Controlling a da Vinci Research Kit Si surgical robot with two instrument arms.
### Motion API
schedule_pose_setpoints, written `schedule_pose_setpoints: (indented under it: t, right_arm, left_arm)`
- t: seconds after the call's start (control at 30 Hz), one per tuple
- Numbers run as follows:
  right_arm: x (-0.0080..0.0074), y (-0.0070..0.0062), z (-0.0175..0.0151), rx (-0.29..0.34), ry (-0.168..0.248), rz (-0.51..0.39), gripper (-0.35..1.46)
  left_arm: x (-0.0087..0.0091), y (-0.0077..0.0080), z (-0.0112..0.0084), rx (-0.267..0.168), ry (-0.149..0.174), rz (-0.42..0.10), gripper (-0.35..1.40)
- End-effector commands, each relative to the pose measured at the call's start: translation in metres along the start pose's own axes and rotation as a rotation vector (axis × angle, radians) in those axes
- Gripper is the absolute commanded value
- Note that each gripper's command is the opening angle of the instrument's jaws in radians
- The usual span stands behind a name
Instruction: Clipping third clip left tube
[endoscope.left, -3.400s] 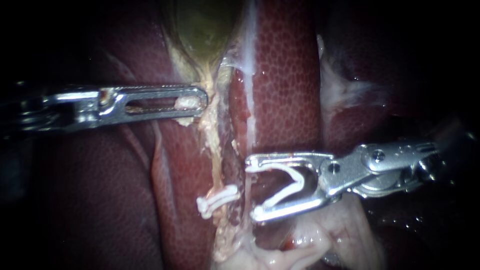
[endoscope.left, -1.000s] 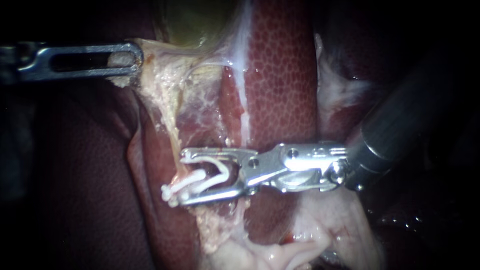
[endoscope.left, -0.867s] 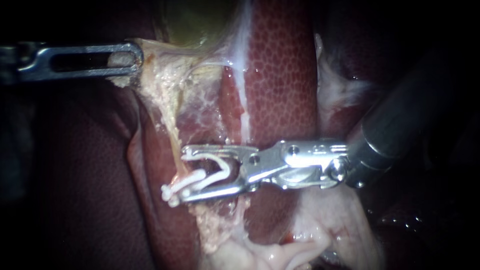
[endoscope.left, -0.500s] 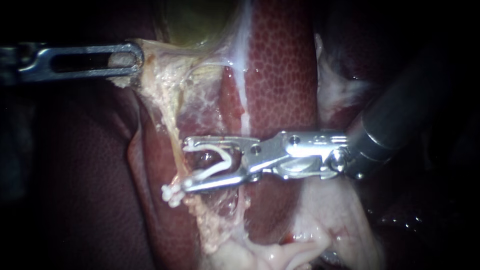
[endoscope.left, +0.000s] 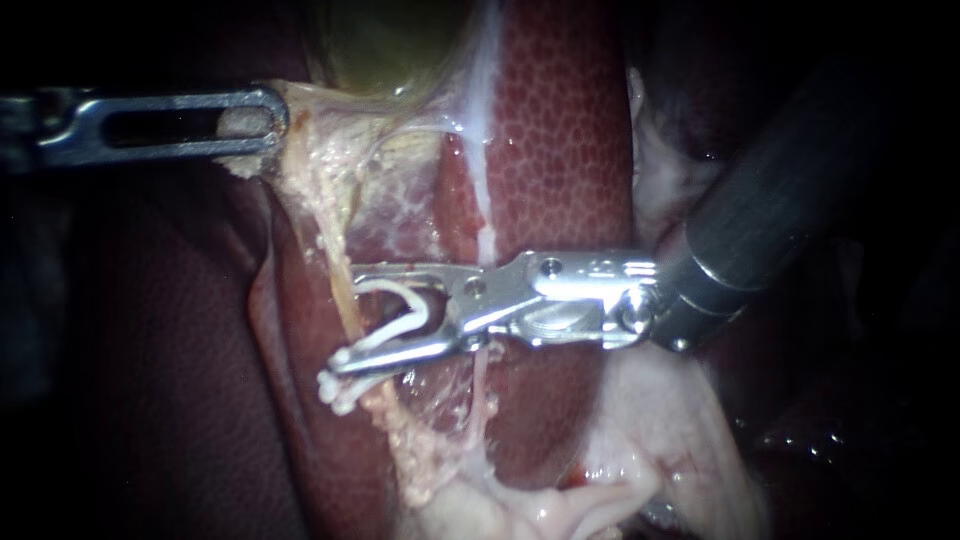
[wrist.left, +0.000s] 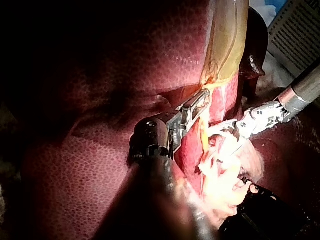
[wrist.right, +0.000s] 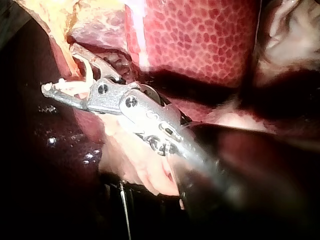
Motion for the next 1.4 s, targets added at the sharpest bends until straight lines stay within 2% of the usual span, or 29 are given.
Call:
schedule_pose_setpoints:
  t: [0.03, 0.4, 0.87, 1.0, 1.4]
  right_arm:
    - [0.0, 0.0, 0.0001, 0.01, 0.001, 0.011, 0.6]
    - [0.0003, 0.0005, 0.0016, 0.118, 0.052, 0.107, 0.6]
    - [0.0004, 0.0009, 0.0024, 0.123, 0.058, 0.111, 0.56]
    - [0.0004, 0.001, 0.0023, 0.123, 0.059, 0.111, 0.49]
    - [0.0004, 0.0009, 0.0017, 0.126, 0.061, 0.112, 0.11]
  left_arm:
    - [0.0001, 0.0, 0.0001, 0.0, 0.0, 0.0, -0.16]
    - [0.0001, 0.0, 0.0001, -0.001, 0.0, 0.0, -0.16]
    - [0.0005, -0.0001, 0.0005, 0.002, 0.0, 0.002, -0.16]
    - [0.0006, -0.0001, 0.0005, 0.005, 0.001, 0.002, -0.16]
    - [0.0006, -0.0001, 0.0005, 0.005, 0.001, 0.002, -0.16]
